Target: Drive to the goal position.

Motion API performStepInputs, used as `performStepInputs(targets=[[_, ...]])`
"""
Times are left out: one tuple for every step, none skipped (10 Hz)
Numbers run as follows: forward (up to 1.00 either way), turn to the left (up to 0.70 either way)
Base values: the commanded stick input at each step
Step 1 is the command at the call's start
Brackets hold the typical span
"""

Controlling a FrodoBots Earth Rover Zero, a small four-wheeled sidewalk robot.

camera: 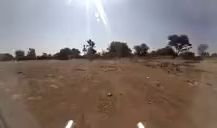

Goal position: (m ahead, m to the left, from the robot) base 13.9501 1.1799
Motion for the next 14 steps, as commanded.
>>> performStepInputs(targets=[[0.50, 0.00], [0.50, 0.00], [0.50, 0.00], [0.50, 0.00], [0.50, 0.00], [0.50, 0.00], [0.50, 0.00], [0.50, 0.00], [0.50, 0.00], [0.50, 0.00], [0.50, 0.00], [0.50, 0.27], [0.50, 0.50], [0.50, 0.50]])
